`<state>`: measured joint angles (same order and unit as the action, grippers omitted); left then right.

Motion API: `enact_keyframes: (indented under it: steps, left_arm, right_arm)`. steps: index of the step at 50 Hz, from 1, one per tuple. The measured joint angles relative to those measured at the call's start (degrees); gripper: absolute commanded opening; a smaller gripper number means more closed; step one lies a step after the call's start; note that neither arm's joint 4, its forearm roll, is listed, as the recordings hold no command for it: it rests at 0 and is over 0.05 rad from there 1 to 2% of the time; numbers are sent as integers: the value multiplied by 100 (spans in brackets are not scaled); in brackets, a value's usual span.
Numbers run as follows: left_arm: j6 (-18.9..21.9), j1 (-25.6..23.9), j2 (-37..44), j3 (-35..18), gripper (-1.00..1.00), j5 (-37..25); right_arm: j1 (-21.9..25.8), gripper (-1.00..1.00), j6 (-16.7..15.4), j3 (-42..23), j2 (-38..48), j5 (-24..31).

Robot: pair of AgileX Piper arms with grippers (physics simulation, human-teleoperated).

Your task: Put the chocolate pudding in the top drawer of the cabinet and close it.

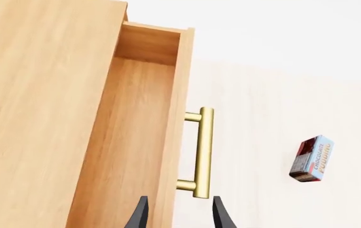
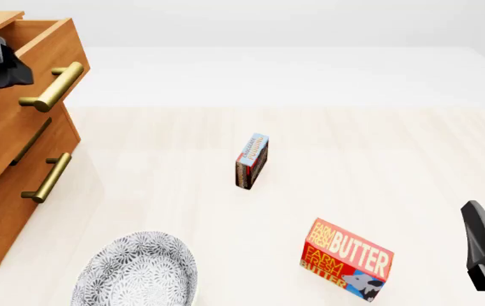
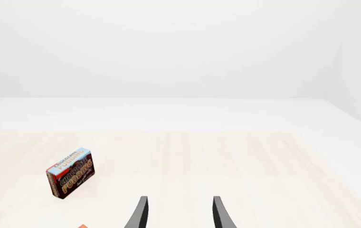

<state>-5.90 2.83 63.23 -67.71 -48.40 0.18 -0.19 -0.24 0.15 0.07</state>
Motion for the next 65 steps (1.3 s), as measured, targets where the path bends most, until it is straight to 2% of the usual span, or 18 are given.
enact_keyframes:
  steps: [29,65]
  left_arm:
    - [-102,-44,29,269,100,143]
    - [-221,-341,94,440,100,252]
  right_arm:
    - [0,100,0,0,0,0]
    - [0,100,0,0,0,0]
